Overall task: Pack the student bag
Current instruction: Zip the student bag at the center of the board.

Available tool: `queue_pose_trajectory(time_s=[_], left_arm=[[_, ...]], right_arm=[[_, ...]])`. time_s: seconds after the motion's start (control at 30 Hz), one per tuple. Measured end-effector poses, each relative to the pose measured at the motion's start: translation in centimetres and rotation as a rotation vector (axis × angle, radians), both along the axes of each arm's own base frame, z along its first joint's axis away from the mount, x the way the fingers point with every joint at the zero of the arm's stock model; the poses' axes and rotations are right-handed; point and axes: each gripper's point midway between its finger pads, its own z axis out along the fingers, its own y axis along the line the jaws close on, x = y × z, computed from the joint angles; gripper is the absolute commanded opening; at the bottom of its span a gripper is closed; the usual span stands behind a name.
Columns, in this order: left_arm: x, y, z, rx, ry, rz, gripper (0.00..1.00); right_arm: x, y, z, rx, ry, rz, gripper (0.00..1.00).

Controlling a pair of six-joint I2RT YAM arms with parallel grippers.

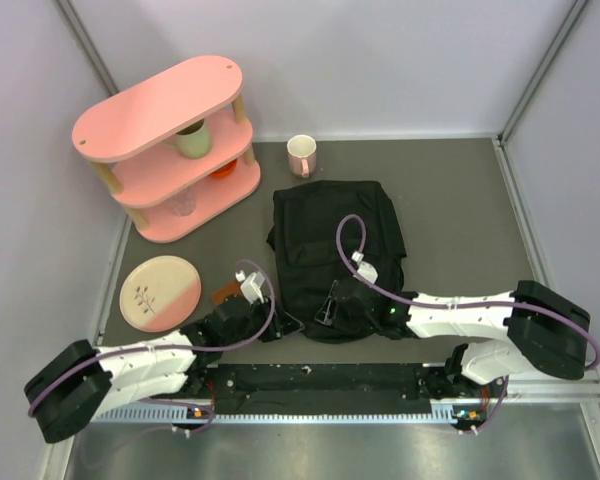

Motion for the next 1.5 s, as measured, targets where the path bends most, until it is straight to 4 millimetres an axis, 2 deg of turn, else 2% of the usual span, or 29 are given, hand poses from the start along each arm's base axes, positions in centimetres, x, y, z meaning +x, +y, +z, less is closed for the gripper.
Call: queue_pose_trajectory(time_s=[0.17, 0.23, 0.37, 0.47, 0.57, 0.6, 0.67, 0.8, 0.83, 0.9, 0.93, 1.0, 1.13, 1.33, 1.5], left_arm=[[0.0, -0.3, -0.8, 0.011, 0.026, 0.000, 0.60], [0.0, -0.4, -0.5, 0.000, 0.019, 0.000, 0.62], [0.3, -0.6, 0.7, -0.032, -0.017, 0.004, 0.73], [0.5, -0.6, 1.2, -0.044, -0.036, 0.011, 0.76], [0.7, -0.3, 0.7, -0.025, -0.031, 0.030, 0.75], [0.8, -0.1, 0.3, -0.010, -0.024, 0.039, 0.73], [0.8, 0.3, -0.6, 0.024, -0.003, 0.056, 0.71], [1.2, 0.3, -1.3, 0.041, 0.023, 0.084, 0.51], [1.3, 0.4, -1.6, 0.048, 0.029, 0.091, 0.31], [1.4, 0.4, -1.8, 0.050, 0.043, 0.105, 0.15], [1.4, 0.6, -2.2, 0.062, 0.044, 0.107, 0.00], [1.4, 0.6, -2.2, 0.066, 0.041, 0.107, 0.00], [1.6, 0.1, -1.1, 0.032, -0.012, 0.078, 0.00], [1.8, -0.6, 1.8, -0.033, -0.140, 0.026, 0.00], [1.9, -0.6, 3.1, -0.050, -0.205, 0.016, 0.00]], right_arm=[[0.6, -0.2, -0.2, -0.013, -0.014, -0.030, 0.42], [0.8, -0.1, -0.3, -0.022, -0.013, -0.038, 0.43], [1.2, 0.3, -0.9, -0.052, -0.008, -0.049, 0.41], [1.7, 1.2, -1.2, -0.080, -0.007, -0.051, 0.32], [2.2, 1.6, -1.6, -0.114, -0.004, -0.056, 0.11], [2.3, 1.8, -1.7, -0.123, -0.003, -0.058, 0.00], [2.4, 1.8, -2.0, -0.140, -0.002, -0.064, 0.00], [2.4, 1.5, -2.0, -0.159, -0.016, -0.069, 0.00], [2.4, 1.5, -1.9, -0.164, -0.026, -0.066, 0.00], [2.3, 1.4, -1.8, -0.177, -0.046, -0.061, 0.00], [2.1, 1.2, -1.5, -0.186, -0.062, -0.054, 0.00], [1.8, 1.1, -0.7, -0.190, -0.100, -0.045, 0.00], [1.7, 0.8, 2.7, -0.128, -0.182, -0.052, 0.00], [1.9, -1.1, 4.7, -0.082, -0.237, -0.092, 0.00], [2.1, -1.4, 5.4, -0.064, -0.257, -0.101, 0.00]])
